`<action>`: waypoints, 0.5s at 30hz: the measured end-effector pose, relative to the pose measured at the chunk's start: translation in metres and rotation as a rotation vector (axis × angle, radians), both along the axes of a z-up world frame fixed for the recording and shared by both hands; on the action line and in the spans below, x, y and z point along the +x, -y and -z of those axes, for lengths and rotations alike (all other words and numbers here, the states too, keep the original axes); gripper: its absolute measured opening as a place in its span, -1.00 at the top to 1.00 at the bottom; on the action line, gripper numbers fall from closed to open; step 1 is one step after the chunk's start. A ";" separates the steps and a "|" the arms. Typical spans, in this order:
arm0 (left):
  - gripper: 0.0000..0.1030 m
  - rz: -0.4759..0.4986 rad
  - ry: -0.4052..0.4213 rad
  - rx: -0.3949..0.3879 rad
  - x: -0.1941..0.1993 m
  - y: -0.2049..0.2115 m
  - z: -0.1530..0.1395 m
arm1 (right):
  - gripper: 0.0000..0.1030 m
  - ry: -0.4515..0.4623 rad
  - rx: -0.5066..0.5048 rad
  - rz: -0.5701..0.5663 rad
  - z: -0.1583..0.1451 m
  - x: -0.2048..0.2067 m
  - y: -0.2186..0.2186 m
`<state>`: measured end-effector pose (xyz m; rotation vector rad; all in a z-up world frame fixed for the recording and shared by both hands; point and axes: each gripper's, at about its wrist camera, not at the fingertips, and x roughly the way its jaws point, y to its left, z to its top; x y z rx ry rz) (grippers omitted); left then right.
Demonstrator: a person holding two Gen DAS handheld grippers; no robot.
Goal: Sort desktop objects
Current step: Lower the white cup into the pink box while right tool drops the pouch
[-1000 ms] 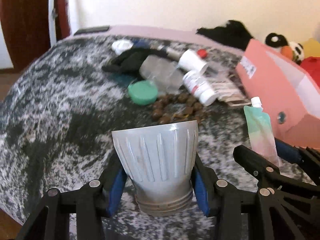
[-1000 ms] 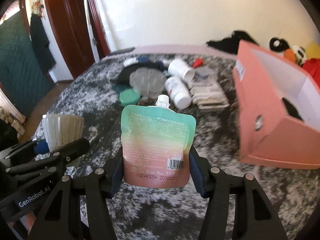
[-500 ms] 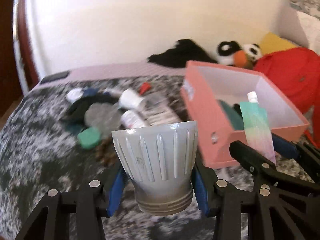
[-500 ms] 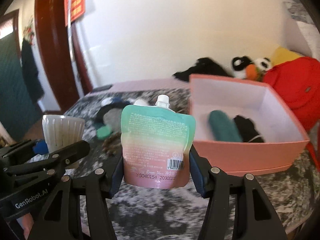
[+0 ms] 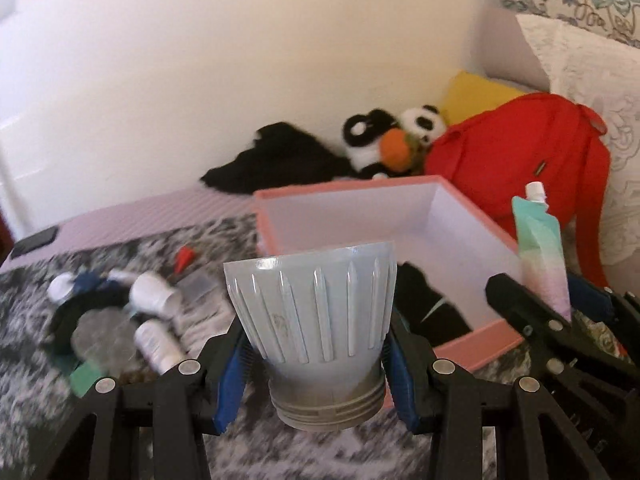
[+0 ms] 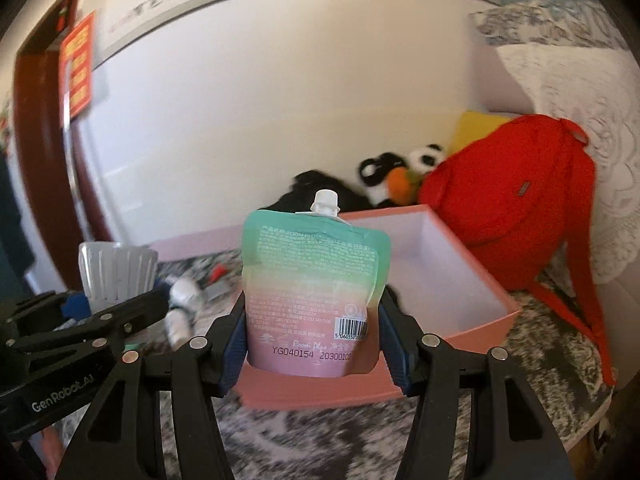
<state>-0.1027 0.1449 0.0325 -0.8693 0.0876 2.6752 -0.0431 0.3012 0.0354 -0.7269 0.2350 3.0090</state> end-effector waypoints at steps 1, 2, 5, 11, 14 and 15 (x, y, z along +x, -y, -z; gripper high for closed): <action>0.01 0.010 0.000 0.002 -0.007 -0.006 -0.001 | -0.19 -0.001 -0.007 0.017 -0.001 -0.004 -0.008; 0.01 0.020 0.001 0.003 -0.013 -0.012 -0.001 | -0.19 -0.002 -0.013 0.035 -0.002 -0.009 -0.016; 0.01 0.040 0.005 0.004 -0.032 -0.025 0.000 | -0.19 -0.002 -0.033 0.079 -0.004 -0.020 -0.040; 0.01 0.068 0.029 -0.008 -0.074 -0.045 0.013 | -0.19 0.031 -0.059 0.148 0.007 -0.058 -0.076; 0.01 0.079 0.056 -0.017 -0.095 -0.054 0.027 | -0.19 0.059 -0.054 0.166 0.019 -0.077 -0.085; 0.01 0.083 0.069 -0.023 -0.102 -0.057 0.033 | -0.19 0.070 -0.053 0.169 0.022 -0.084 -0.085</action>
